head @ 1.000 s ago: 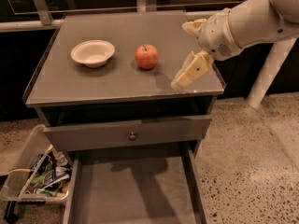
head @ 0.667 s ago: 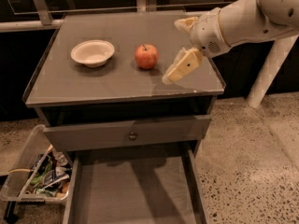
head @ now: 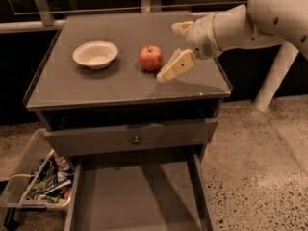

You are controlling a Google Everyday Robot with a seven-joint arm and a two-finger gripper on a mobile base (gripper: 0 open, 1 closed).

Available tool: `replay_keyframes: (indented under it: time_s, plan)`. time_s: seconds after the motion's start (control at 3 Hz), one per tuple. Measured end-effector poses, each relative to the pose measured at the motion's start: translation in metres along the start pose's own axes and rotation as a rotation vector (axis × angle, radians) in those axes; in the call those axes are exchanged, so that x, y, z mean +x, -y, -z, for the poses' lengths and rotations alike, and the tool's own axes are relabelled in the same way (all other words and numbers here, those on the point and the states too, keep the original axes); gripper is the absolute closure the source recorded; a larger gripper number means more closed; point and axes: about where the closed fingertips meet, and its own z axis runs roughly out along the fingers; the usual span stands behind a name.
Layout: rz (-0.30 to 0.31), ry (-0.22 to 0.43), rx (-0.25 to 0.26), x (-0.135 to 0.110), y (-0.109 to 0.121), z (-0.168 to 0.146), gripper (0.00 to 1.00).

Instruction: Place apple into middle drawer

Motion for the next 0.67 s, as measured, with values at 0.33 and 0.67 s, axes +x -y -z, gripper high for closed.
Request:
replay_keyframes:
  time_s: [0.33,0.67]
  plan:
    - [-0.011,-0.006,0.014,0.008,0.018,-0.02,0.0]
    - [-0.002,-0.024,0.033,0.012,0.038,-0.034,0.0]
